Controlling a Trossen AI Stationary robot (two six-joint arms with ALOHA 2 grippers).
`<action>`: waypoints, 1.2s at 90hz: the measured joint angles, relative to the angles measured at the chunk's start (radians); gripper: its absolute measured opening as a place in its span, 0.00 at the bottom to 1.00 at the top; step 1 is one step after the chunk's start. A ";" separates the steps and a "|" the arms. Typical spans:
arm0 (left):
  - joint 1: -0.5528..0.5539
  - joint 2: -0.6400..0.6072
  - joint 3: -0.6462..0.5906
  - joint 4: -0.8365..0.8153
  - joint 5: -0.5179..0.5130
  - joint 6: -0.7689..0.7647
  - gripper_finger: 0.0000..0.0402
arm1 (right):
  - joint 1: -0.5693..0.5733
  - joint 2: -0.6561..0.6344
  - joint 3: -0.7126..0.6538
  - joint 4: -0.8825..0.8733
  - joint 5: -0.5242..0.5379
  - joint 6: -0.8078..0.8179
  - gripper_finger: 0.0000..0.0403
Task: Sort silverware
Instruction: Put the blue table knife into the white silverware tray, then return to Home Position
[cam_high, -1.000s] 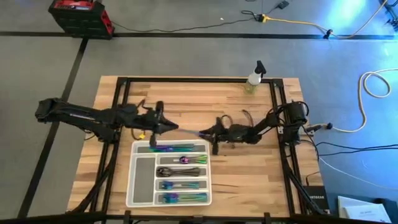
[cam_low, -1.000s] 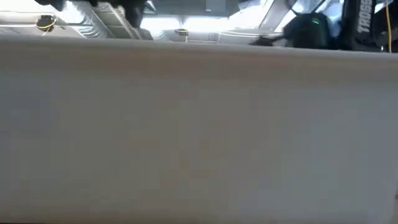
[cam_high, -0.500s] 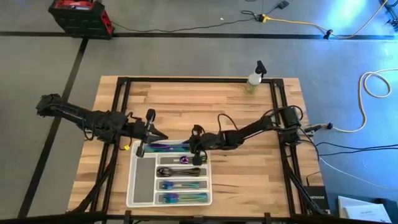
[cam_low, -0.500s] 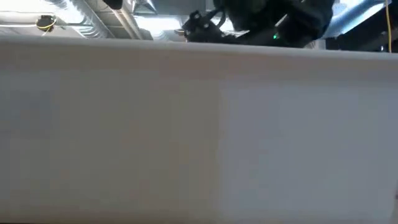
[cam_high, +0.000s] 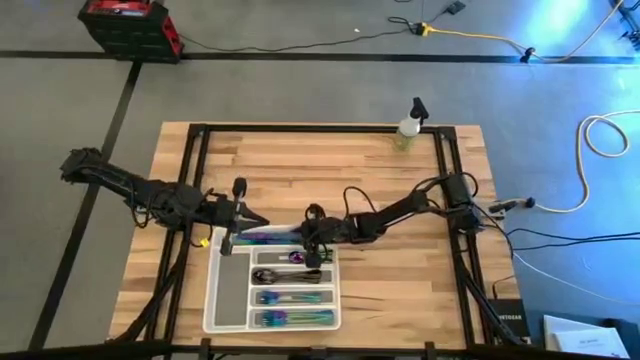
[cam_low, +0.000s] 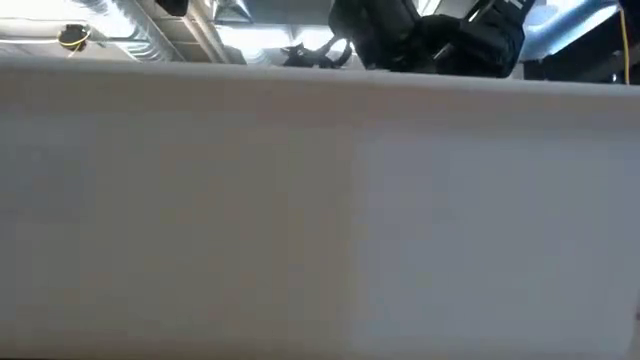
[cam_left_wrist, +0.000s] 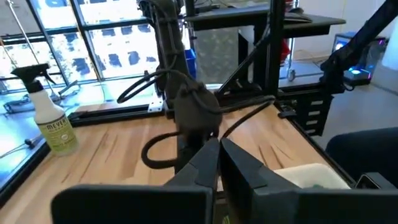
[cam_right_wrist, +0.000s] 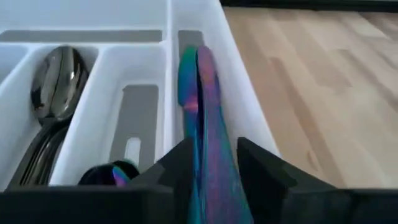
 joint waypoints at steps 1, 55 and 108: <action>0.000 0.000 0.000 0.000 0.000 0.000 0.00 | 0.000 0.000 0.000 0.001 0.000 0.000 0.27; 0.039 -0.160 -0.173 0.203 0.173 0.087 0.00 | -0.010 -0.564 -0.449 0.223 -0.109 -0.207 0.35; 0.221 -0.594 -0.585 0.490 0.273 -0.015 0.00 | -0.097 -1.547 -0.996 0.068 -0.129 0.019 0.34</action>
